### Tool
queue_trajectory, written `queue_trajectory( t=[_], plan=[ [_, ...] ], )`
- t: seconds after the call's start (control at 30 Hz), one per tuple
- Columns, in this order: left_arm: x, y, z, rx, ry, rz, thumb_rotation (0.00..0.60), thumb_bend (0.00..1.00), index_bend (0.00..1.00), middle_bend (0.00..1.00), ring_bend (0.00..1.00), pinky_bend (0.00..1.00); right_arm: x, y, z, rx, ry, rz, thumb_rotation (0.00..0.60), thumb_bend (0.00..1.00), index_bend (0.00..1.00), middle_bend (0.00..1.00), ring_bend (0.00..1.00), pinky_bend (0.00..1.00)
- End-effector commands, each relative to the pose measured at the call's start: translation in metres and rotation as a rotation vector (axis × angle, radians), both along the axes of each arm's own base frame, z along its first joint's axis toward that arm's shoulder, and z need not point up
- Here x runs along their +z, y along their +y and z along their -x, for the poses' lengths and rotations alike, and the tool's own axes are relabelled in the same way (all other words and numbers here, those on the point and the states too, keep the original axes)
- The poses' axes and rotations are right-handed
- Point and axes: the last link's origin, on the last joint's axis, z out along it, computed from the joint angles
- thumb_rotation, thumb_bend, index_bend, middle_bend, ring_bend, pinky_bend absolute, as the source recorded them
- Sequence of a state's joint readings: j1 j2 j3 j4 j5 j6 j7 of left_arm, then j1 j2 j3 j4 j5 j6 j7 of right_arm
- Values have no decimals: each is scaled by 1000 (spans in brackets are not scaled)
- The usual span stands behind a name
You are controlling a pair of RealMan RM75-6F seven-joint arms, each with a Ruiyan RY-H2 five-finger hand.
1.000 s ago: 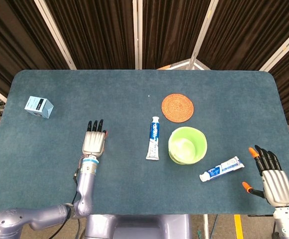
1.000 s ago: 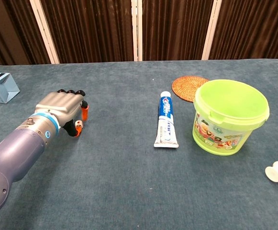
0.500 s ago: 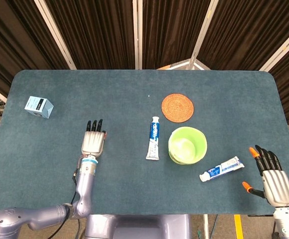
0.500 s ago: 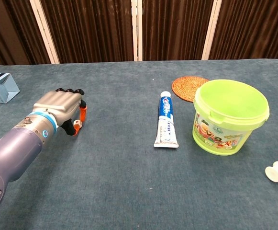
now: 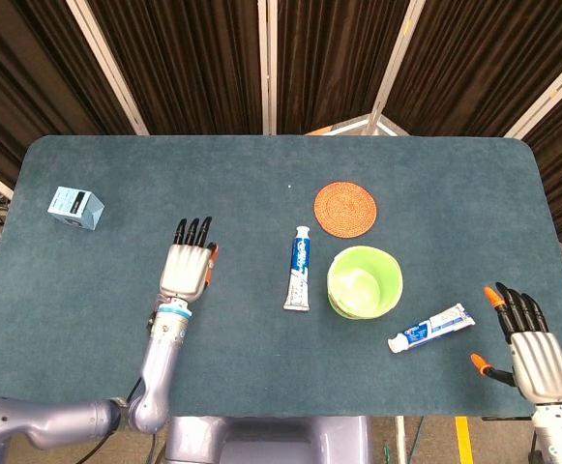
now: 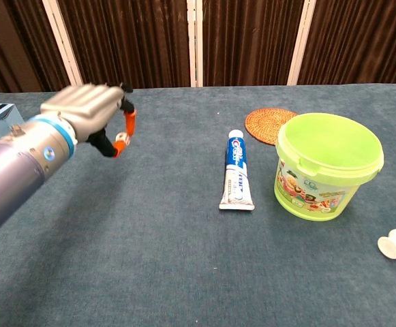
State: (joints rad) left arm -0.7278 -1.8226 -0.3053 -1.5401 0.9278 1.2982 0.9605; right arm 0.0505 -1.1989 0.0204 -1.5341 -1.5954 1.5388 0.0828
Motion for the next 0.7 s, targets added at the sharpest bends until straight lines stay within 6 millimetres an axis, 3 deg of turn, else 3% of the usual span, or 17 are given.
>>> queue_trajectory(
  t=[0.03,0.1,0.23,0.3,0.53,0.7],
  plan=[
    [28,-3,-17,-63,2,-40,600,473,471,0,0,0,0,1,-1,1,1,-1,600,77,0,0,0,0],
    [34,-6,-20,-75,11,-43,600,464,402,0,0,0,-1,1,-1,2,3,-2,600,76,0,0,0,0],
    [43,-11,-20,-78,13,-45,600,449,151,0,0,0,-1,2,-2,7,6,3,600,77,0,0,0,0],
    [46,-13,-16,-76,16,-49,600,448,103,0,0,0,-1,3,-2,8,7,4,600,77,0,0,0,0],
    [60,-30,15,-67,11,-71,600,448,110,0,0,0,-1,3,-2,9,12,5,600,76,0,0,0,0],
    [75,-52,50,-40,-15,-91,600,448,112,0,0,0,-4,2,-1,0,23,0,600,76,0,0,0,0]
  ],
)
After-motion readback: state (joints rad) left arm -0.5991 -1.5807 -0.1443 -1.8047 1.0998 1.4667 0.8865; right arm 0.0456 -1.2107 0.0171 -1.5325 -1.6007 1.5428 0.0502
